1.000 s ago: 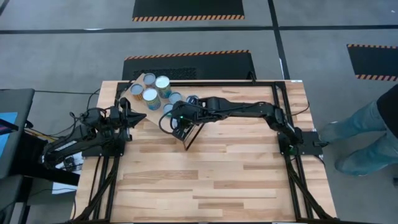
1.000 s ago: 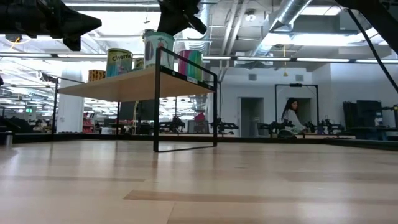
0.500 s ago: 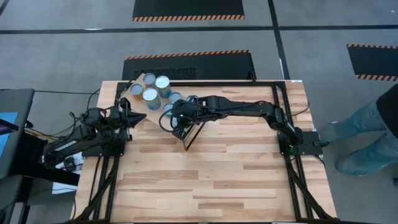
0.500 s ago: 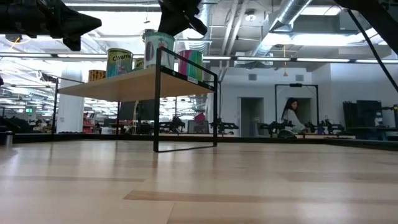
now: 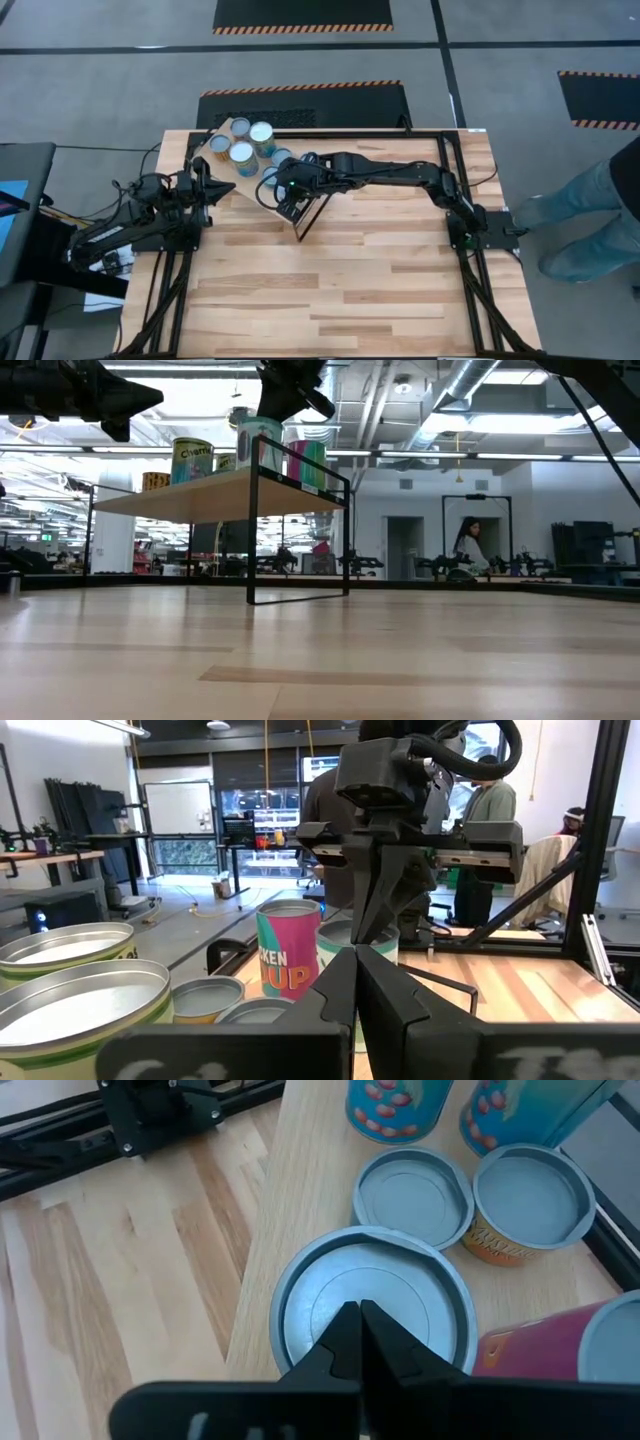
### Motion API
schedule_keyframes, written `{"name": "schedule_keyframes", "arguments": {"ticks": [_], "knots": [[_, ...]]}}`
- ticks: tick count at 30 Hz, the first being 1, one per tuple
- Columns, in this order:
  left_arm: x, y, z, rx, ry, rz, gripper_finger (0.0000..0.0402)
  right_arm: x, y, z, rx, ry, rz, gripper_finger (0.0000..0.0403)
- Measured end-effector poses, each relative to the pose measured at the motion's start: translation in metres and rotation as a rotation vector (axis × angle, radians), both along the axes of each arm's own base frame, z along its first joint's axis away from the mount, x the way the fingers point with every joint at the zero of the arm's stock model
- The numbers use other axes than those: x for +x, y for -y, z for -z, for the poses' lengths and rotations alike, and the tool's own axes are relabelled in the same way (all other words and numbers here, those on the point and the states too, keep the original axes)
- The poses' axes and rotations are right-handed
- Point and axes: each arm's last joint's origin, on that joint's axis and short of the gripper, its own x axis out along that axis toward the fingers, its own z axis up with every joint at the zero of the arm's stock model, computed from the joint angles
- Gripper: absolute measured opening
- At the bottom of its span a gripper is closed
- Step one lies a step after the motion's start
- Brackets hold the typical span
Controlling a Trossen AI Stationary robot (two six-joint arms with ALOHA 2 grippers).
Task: Pick and place cans onto a shelf
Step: Put the canned mixed vegetables on the shelf
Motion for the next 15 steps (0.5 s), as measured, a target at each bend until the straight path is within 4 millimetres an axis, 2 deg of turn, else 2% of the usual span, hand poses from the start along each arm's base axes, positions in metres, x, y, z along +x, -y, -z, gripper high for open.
{"name": "schedule_keyframes", "arguments": {"ticks": [15], "knots": [[0.0,0.0,0.0,0.0,0.0,-0.001,0.0,-0.0002,0.0003,0.0002,-0.014,-0.002,0.013,0.0011]]}}
